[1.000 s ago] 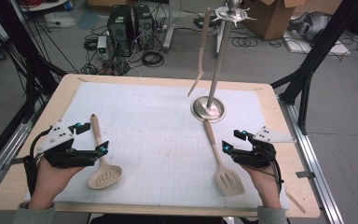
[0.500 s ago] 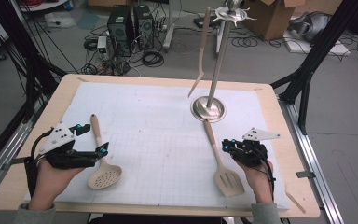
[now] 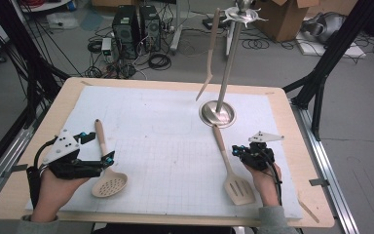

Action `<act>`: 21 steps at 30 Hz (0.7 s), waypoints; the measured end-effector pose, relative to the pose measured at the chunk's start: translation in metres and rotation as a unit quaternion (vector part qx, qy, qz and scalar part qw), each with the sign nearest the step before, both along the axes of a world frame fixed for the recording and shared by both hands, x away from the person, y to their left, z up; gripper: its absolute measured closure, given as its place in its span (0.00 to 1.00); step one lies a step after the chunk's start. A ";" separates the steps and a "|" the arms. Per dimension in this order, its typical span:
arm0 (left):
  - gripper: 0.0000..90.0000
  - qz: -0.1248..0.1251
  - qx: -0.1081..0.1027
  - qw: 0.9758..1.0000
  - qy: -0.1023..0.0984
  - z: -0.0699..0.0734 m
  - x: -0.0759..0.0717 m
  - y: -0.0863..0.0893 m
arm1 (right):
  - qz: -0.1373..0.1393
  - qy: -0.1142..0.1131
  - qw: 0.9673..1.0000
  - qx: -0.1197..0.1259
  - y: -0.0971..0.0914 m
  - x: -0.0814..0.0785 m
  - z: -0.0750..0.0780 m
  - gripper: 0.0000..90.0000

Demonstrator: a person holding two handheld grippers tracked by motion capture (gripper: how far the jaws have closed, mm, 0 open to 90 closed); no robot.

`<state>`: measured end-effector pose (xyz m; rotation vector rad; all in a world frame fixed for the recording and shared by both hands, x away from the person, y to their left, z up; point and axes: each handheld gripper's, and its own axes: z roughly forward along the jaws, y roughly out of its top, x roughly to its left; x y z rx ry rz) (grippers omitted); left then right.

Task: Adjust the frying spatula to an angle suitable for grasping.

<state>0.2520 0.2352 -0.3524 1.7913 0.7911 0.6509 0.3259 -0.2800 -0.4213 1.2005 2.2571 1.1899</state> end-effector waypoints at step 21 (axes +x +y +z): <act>0.16 0.007 0.014 1.000 0.015 -0.010 0.001 0.000 | 0.000 0.022 0.999 -0.025 0.012 0.021 -0.019 0.99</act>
